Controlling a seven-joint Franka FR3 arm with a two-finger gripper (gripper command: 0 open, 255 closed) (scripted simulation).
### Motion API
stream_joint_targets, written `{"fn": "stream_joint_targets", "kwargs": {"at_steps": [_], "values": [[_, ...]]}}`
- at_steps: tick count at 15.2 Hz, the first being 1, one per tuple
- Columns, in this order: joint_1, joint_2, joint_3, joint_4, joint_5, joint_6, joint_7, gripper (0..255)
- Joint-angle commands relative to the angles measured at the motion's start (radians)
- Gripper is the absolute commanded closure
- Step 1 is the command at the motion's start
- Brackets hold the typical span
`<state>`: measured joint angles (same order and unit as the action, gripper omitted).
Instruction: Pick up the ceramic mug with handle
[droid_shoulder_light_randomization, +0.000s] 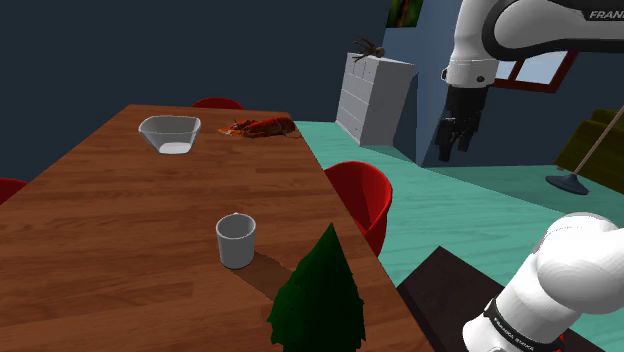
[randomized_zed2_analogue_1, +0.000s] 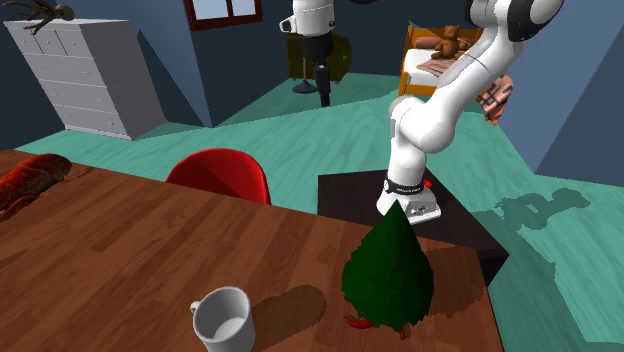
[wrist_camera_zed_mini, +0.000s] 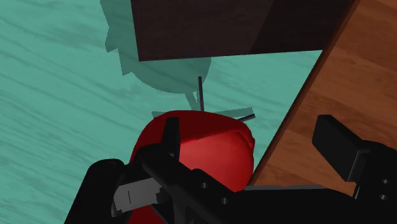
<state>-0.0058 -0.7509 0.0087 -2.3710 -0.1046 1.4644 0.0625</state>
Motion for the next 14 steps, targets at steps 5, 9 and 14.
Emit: {"fn": "stream_joint_targets", "kwargs": {"at_steps": [5,9,14], "values": [[0.03,0.068,0.068,-0.001,0.06,0.066,0.084,0],[0.058,0.153,0.136,0.018,0.11,0.134,0.164,0],[0.086,0.28,0.217,0.067,0.154,0.216,0.261,0]]}}
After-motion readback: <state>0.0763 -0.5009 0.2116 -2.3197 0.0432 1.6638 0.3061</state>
